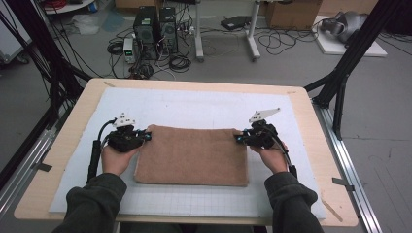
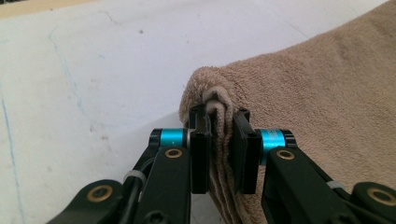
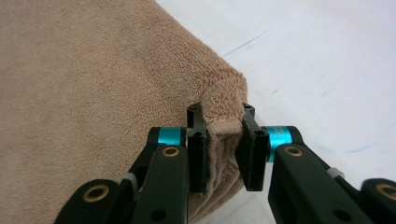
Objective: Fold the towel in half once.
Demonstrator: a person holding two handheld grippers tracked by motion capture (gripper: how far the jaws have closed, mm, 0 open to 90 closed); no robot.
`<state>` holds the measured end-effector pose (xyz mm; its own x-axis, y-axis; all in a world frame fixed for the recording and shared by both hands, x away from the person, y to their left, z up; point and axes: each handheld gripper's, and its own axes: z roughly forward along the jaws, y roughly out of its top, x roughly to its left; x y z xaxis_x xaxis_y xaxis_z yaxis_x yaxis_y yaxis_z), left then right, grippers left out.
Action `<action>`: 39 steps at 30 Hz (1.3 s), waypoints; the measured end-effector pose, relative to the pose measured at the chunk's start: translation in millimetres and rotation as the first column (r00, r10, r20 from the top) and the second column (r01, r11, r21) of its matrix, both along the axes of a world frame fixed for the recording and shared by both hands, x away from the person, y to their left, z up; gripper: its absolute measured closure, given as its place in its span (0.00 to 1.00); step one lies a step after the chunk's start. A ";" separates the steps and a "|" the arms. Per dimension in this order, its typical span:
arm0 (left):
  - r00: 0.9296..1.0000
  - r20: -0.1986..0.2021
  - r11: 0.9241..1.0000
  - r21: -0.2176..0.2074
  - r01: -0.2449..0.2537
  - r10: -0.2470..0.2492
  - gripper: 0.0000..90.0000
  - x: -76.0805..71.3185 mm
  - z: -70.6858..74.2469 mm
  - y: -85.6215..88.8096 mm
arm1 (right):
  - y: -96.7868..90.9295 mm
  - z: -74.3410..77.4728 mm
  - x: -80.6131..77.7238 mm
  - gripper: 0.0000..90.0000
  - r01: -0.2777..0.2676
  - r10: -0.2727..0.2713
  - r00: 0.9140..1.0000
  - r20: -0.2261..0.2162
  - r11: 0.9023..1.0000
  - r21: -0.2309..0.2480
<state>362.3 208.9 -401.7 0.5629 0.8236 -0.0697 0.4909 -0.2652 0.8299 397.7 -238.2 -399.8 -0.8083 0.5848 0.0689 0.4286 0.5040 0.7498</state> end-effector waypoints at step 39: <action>0.998 -0.025 0.996 0.061 0.058 -0.056 0.41 26.0 -2.8 -0.2 | 18.6 40.5 36.6 0.37 0.118 -0.118 0.993 0.020 0.993 0.033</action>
<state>388.3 208.7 -404.5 0.6078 0.7934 -0.0338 0.4926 -0.3433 0.7997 434.2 -219.6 -359.2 -0.7353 0.6740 0.0719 0.4669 0.4267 0.7746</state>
